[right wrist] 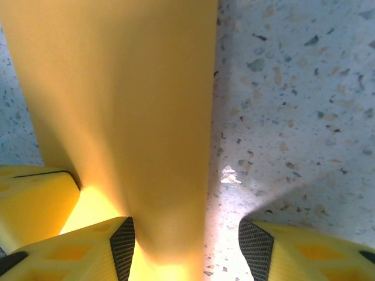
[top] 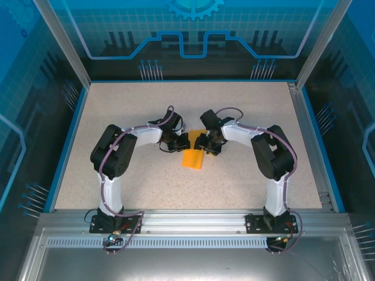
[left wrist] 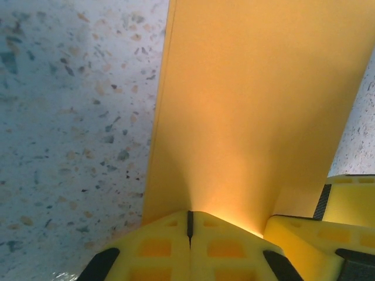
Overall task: Fold a paper plane with a square sheet of paper (pick it up from the middle)
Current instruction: Hold the square sheet of paper at the center of the table, then fold the square sheet of paper in half at the center of the table.
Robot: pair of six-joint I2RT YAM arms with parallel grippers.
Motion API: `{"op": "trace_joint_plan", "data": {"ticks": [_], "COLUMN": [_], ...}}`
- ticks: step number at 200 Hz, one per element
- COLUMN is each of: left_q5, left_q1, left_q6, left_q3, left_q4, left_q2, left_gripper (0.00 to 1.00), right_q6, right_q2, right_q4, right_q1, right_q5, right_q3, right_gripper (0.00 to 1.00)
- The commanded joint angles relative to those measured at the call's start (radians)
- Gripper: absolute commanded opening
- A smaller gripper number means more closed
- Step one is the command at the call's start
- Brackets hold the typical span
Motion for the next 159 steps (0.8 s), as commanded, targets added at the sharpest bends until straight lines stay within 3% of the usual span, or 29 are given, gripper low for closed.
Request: {"op": "trace_joint_plan", "data": {"ticks": [1, 28, 67, 91, 118, 159], "left_q5": [-0.033, -0.047, -0.045, -0.045, -0.05, -0.045], "left_q1": [-0.012, -0.013, -0.014, -0.015, -0.016, -0.016], "left_q6": [0.03, 0.039, 0.036, 0.038, 0.041, 0.041], "left_q3": [0.013, -0.006, -0.022, -0.02, -0.021, -0.023], "left_q4": [-0.044, -0.034, -0.026, -0.028, -0.032, -0.032], "left_q2": [0.03, 0.036, 0.036, 0.035, 0.036, 0.038], "left_gripper": [0.0, 0.0, 0.0, 0.0, 0.0, 0.0], "right_q6": [-0.018, -0.057, -0.09, -0.061, 0.01, 0.03], "right_q2": [0.104, 0.064, -0.134, -0.194, -0.156, -0.11], "right_q4": [-0.02, -0.019, 0.109, 0.288, 0.511, 0.593], "right_q1": [0.005, -0.01, -0.047, -0.067, -0.059, -0.068], "right_q5": [0.025, 0.009, -0.051, -0.168, -0.312, -0.312], "right_q3": [-0.03, 0.007, -0.048, -0.151, -0.23, -0.28], "right_gripper": [0.58, 0.6, 0.61, 0.37, 0.13, 0.02]}}
